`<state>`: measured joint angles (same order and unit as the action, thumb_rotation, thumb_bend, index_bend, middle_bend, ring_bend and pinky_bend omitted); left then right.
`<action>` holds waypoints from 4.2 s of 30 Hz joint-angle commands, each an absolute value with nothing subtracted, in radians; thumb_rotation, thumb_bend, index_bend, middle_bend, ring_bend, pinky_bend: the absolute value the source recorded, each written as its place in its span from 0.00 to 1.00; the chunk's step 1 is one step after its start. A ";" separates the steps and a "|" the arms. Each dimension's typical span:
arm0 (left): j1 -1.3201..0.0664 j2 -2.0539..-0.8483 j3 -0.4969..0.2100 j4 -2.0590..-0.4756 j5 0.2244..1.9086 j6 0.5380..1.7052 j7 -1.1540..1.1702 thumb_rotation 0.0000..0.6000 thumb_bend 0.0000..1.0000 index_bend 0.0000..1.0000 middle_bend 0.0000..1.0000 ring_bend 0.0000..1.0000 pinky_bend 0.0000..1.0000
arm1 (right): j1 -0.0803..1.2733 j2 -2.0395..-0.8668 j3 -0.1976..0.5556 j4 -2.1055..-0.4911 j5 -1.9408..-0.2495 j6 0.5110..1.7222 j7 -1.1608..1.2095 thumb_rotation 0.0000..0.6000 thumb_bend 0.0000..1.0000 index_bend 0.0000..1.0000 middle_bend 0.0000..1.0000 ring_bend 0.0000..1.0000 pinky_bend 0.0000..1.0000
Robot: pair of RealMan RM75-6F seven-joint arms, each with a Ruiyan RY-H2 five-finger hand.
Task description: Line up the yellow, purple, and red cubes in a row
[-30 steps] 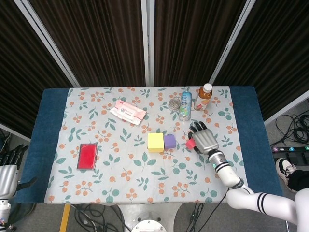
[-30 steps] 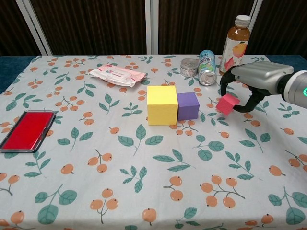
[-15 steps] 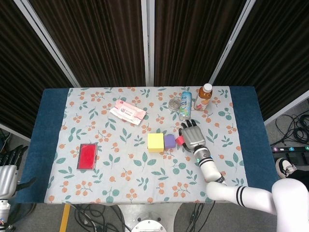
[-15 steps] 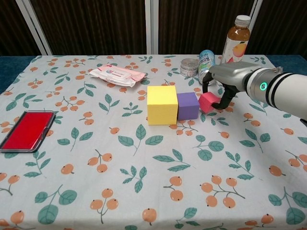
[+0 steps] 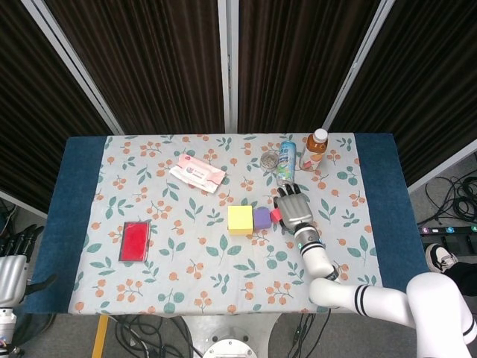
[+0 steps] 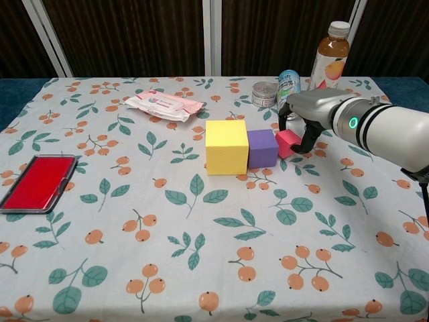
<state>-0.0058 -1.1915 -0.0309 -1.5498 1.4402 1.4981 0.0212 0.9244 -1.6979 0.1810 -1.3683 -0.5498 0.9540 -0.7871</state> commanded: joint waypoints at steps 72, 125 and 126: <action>-0.012 -1.190 -0.031 -1.561 1.449 1.497 0.034 1.00 0.14 0.17 0.19 0.14 0.16 | 0.820 -1.545 0.072 -1.526 -0.653 0.898 -0.565 1.00 0.23 0.23 0.01 0.00 0.00; -0.010 -1.188 -0.033 -1.560 1.448 1.503 0.029 1.00 0.14 0.17 0.19 0.14 0.16 | 0.677 -1.274 0.063 -1.731 -0.863 1.098 -0.427 1.00 0.25 0.23 0.02 0.00 0.00; -0.010 -1.189 -0.033 -1.560 1.448 1.504 0.029 1.00 0.14 0.17 0.19 0.14 0.16 | 0.658 -1.250 0.057 -1.741 -0.882 1.112 -0.407 1.00 0.25 0.23 0.03 0.00 0.00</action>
<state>-0.0101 -1.1889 -0.0334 -1.5597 1.4481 1.5035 0.0288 0.7005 -1.2998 0.0687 -1.7071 -0.8378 1.0759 -0.4513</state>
